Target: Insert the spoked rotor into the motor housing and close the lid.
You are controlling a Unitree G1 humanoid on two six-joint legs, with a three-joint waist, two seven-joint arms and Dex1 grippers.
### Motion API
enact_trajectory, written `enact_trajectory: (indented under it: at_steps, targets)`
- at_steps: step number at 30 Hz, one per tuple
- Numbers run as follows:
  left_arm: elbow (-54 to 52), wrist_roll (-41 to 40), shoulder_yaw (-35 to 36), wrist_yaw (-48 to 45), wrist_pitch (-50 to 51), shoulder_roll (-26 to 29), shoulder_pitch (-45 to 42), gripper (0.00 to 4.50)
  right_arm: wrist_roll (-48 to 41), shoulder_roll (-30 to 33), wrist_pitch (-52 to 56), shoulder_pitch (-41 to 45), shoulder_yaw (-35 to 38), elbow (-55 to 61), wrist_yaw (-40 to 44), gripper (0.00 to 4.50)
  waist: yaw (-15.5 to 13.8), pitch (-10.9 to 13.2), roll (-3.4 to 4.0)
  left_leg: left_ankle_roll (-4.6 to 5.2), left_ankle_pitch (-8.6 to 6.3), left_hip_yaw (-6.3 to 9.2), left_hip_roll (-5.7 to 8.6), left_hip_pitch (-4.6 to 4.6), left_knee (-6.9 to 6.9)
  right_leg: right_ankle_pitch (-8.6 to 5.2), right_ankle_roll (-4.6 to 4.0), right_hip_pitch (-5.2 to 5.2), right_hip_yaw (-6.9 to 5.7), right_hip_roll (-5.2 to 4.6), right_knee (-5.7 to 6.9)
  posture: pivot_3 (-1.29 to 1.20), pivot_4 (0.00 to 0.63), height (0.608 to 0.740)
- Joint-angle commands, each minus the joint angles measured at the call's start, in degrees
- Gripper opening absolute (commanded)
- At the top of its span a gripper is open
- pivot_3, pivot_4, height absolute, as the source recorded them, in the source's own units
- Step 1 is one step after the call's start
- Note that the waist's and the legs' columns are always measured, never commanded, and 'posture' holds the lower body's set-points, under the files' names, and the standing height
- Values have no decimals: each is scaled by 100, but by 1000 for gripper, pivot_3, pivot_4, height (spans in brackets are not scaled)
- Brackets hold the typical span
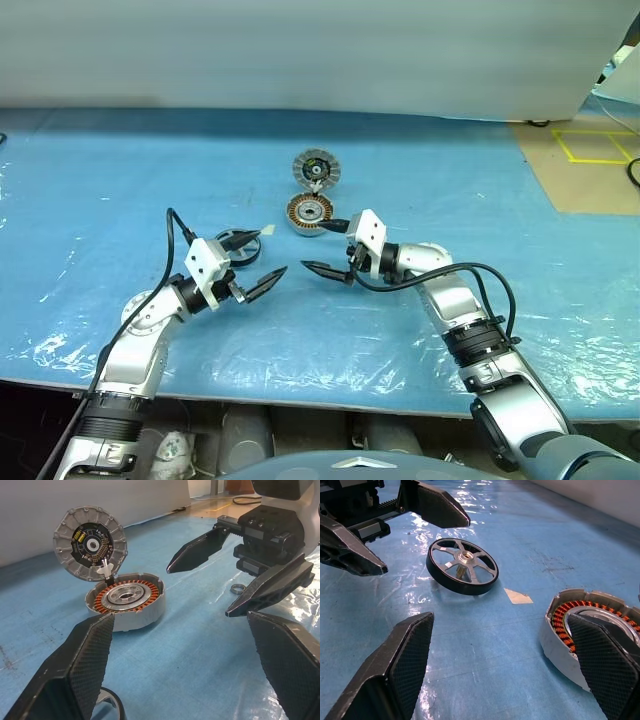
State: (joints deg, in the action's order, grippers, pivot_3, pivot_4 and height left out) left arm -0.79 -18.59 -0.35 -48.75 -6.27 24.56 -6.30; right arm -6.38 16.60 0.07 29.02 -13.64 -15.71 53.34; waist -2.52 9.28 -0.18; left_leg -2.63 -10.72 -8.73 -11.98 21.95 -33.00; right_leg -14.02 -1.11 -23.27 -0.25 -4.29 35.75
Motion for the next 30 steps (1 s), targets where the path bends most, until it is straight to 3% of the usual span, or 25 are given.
enact_trajectory:
  at_steps: [1, 30]
  targets:
    - [-145, 16, 30, -6, -86, 27, -52, 4470, 1, -9, -113, 102, 19, 110, -9, 4500, 0, 0, 0, 0, 0, 0, 0, 0, 0, 0, 0, 0, 0, 0, 0, 0, 150, 740]
    - [-147, 56, 32, -38, -97, 18, -43, 4470, -3, 2, -82, 110, 21, 125, 8, 4500, 0, 0, 0, 0, 0, 0, 0, 0, 0, 0, 0, 0, 0, 0, 0, 0, 150, 740]
